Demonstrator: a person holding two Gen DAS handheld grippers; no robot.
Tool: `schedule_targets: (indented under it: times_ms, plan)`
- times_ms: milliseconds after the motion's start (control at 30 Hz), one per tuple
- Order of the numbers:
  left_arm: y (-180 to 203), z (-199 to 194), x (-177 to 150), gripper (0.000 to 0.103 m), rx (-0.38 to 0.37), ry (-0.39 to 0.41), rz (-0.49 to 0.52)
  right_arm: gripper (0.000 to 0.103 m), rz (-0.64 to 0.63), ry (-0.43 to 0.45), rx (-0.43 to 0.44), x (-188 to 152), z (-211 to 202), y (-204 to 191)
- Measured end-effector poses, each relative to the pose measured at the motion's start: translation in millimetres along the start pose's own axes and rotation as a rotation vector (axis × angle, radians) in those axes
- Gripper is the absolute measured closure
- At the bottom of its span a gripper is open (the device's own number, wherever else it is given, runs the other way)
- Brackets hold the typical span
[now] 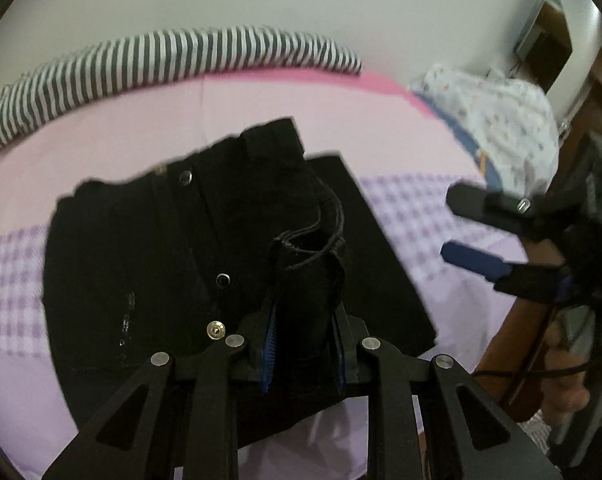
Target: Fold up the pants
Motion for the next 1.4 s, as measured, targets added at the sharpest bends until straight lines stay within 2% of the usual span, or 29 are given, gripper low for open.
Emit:
schedule_targets:
  times_ms: [133, 167, 200, 367, 467, 567, 733, 900, 967, 1067, 1200, 1233, 1267, 1300, 1333, 1400]
  plan:
    - [3.3, -4.2, 0.5, 0.077, 0.003, 0.002, 0.006, 0.026, -0.012, -0.038, 0.012, -3.5, 11.9, -2.9]
    - [0.1, -4.0, -0.5, 0.07, 0.005, 0.003, 0.007, 0.026, -0.016, -0.05, 0.02, -3.8, 15.1, -5.0]
    - [2.2, -6.7, -1.9, 0.065, -0.014, 0.003, 0.0, 0.026, -0.018, -0.063, 0.032, -4.8, 17.6, -6.8]
    - [15.7, -21.8, -3.8, 0.06, -0.116, 0.025, -0.003, 0.026, -0.007, -0.142, 0.091, -12.6, 32.2, -15.3]
    - [12.3, -39.6, 2.7, 0.056, -0.106, 0.082, -0.015, 0.026, -0.008, -0.179, 0.089, -18.0, 41.0, -14.7]
    - [-6.0, -52.7, 7.2, 0.056, -0.1, 0.095, -0.077, 0.026, -0.011, -0.215, 0.08, -23.2, 49.0, -13.9]
    - [-63.7, -68.4, 7.8, 0.056, 0.039, 0.116, -0.123, 0.028, -0.031, -0.265, 0.081, -27.5, 59.9, -14.1]
    - [-131.2, -77.7, -10.2, 0.056, 0.195, 0.097, -0.194, 0.028, -0.093, -0.32, 0.118, -26.4, 73.1, -19.2]
    - [-149.0, -78.6, -20.0, 0.056, 0.222, 0.089, -0.227, 0.028, -0.113, -0.327, 0.13, -23.8, 84.6, -24.3]
    - [-172.2, -76.7, -33.7, 0.056, 0.255, 0.067, -0.284, 0.022, -0.163, -0.325, 0.159, -18.2, 95.1, -35.3]
    - [-185.0, -73.3, -43.7, 0.051, 0.244, 0.064, -0.335, 0.021, -0.2, -0.345, 0.198, -14.8, 101.1, -47.1]
    - [-186.2, -73.3, -44.0, 0.051, 0.247, 0.066, -0.335, 0.025, -0.204, -0.352, 0.214, -14.8, 100.6, -49.4]
    - [-186.2, -73.5, -43.6, 0.051, 0.249, 0.069, -0.333, 0.04, -0.211, -0.359, 0.236, -15.8, 99.6, -52.1]
    - [-185.6, -73.5, -42.9, 0.051, 0.25, 0.07, -0.33, 0.05, -0.204, -0.366, 0.254, -16.6, 98.6, -54.0]
    - [-185.0, -73.6, -41.8, 0.051, 0.251, 0.073, -0.322, 0.053, -0.202, -0.368, 0.25, -16.8, 97.7, -51.1]
    - [-184.4, -72.6, -41.5, 0.051, 0.258, 0.07, -0.31, 0.066, -0.217, -0.367, 0.226, -17.7, 97.6, -44.6]
Point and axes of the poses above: each gripper's, at about its wrist camera, not at the fingertips, and z roughly the way its jaws point, y to its right, x to its top, the point moved 10 cm from there along z, roughly the way its jaws point, and after that the axes turned 8 degrees about -x, right-handed, at the moved point
